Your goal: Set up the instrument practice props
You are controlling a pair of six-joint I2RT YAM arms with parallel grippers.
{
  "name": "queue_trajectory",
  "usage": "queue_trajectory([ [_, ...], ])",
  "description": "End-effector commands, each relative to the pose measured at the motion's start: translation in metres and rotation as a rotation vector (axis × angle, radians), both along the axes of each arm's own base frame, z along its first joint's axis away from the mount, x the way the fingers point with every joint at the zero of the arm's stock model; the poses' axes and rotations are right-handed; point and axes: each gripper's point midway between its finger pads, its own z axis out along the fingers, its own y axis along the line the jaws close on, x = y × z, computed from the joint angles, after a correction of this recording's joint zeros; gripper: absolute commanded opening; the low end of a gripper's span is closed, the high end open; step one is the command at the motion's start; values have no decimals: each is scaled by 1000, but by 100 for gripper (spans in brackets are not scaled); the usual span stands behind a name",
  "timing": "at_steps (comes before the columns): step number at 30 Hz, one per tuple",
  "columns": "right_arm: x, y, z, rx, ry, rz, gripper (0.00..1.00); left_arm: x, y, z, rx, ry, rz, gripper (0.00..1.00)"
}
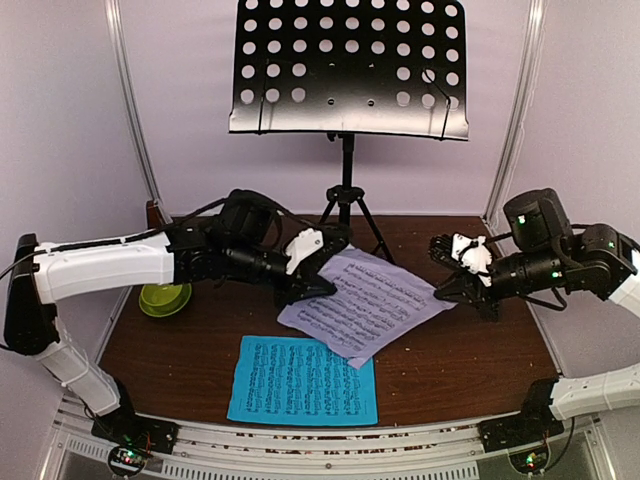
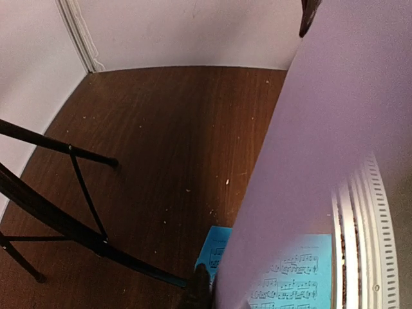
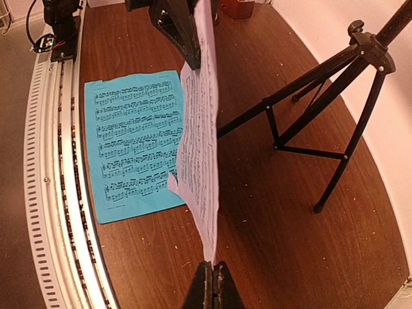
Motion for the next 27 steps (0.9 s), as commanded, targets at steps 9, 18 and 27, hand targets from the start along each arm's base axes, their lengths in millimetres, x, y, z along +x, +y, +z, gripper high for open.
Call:
queue_trajectory([
  [9,14,-26,86,309,-157,-225,68,-28,21,129,-322,90,43,0],
  [18,-1,-30,145,658,-126,-243,95,-47,21,195,-440,171,-36,0],
  [27,3,-11,206,947,-30,-211,89,-56,19,254,-577,175,-104,0],
])
